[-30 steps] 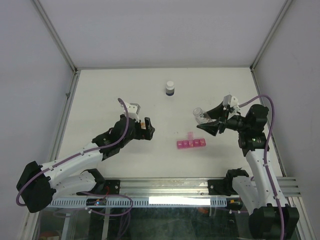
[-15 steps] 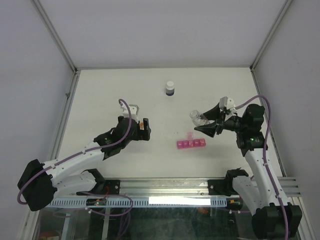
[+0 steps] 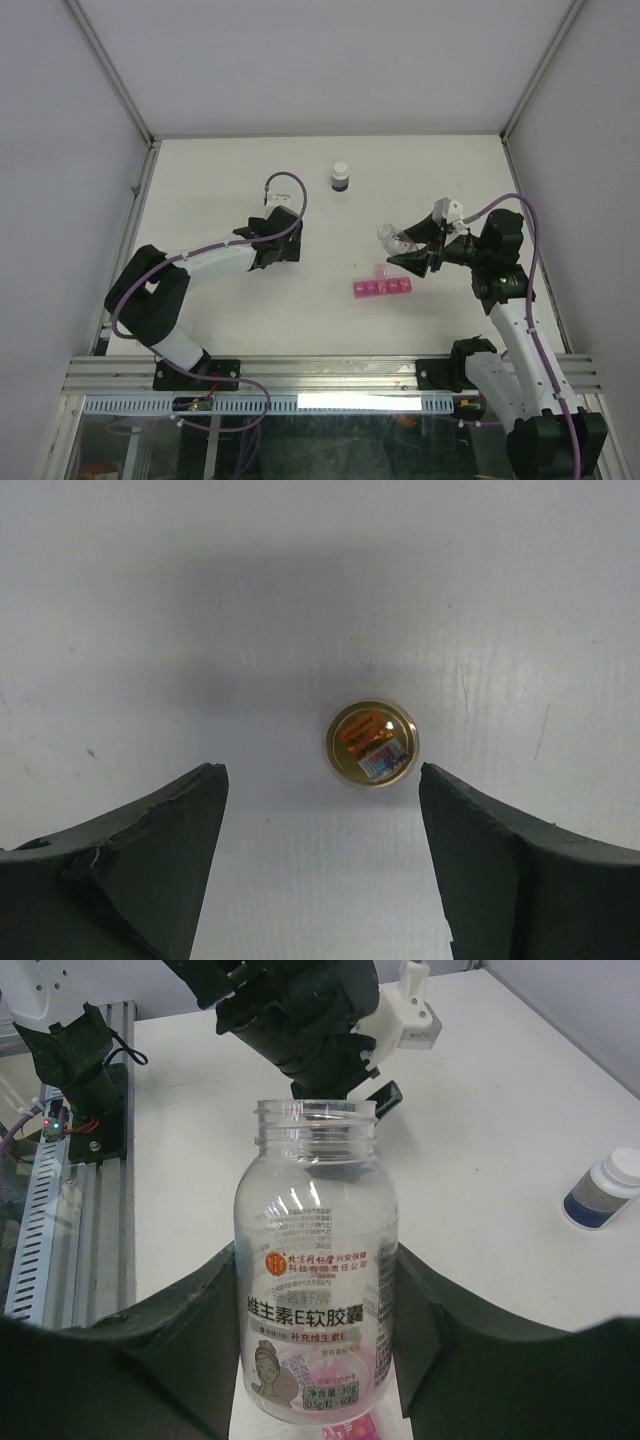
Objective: Sort the pills into containers
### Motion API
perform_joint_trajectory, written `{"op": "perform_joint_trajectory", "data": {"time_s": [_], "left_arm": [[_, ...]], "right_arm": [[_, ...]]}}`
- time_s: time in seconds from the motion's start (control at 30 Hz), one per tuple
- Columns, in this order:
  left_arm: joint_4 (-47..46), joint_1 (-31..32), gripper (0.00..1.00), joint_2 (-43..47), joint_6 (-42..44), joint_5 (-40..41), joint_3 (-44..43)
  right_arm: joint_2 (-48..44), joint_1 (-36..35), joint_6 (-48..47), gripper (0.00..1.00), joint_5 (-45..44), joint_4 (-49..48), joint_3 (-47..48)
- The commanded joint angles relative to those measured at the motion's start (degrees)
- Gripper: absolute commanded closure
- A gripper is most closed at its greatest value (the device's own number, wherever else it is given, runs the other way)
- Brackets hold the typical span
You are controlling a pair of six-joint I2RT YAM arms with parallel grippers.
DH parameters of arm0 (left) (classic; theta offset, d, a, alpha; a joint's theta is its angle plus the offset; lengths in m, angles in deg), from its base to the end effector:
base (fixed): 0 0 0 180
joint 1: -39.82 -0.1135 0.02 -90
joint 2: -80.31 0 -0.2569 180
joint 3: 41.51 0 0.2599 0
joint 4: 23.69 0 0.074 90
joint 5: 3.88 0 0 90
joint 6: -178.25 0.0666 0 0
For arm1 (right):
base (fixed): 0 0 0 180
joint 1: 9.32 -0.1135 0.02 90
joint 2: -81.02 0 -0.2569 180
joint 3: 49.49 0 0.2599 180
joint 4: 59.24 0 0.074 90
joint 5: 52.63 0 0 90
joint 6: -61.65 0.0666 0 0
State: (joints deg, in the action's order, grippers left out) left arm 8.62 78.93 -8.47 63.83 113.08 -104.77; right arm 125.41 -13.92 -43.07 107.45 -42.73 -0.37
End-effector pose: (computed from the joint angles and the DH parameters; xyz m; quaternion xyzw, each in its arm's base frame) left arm 0.2674 -0.1785 0.1455 0.0554 0.9350 0.0486 0.3470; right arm 0.1845 0.0777 0.2949 -0.4636 0.5655 0.3982 0.5538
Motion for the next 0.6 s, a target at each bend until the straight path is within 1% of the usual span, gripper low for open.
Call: {"op": "perform_joint_trajectory", "data": {"time_s": [0.0, 0.23, 0.33, 0.4, 0.5, 0.57], "left_arm": [[0.1, -0.8, 0.23, -5.3, 3.3, -1.6, -5.9], [0.2, -1.3, 0.30, -10.2, 3.5, -4.8, -9.4], [0.2, -1.7, 0.33, -11.1, 3.2, -5.6, -9.4], [0.1, -1.8, 0.38, -11.2, 2.9, -6.2, -9.1], [0.1, -1.8, 0.40, -11.0, 2.3, -6.9, -8.5], [0.1, -1.8, 0.43, -10.8, 1.9, -7.5, -8.1]], "right_arm": [[-0.5, 0.4, -1.3, 1.00, -0.8, -0.8, 1.0], [-0.1, 0.7, -1.1, 1.00, -0.5, -0.9, 0.9], [-0.1, 0.8, -0.9, 1.00, -0.2, -1.0, 0.8], [-0.1, 0.8, -0.7, 1.00, -0.1, -1.2, 0.7], [-0.1, 1.0, -0.5, 1.00, 0.0, -1.3, 0.7], [-0.1, 1.1, -0.4, 1.00, 0.2, -1.3, 0.7]]}}
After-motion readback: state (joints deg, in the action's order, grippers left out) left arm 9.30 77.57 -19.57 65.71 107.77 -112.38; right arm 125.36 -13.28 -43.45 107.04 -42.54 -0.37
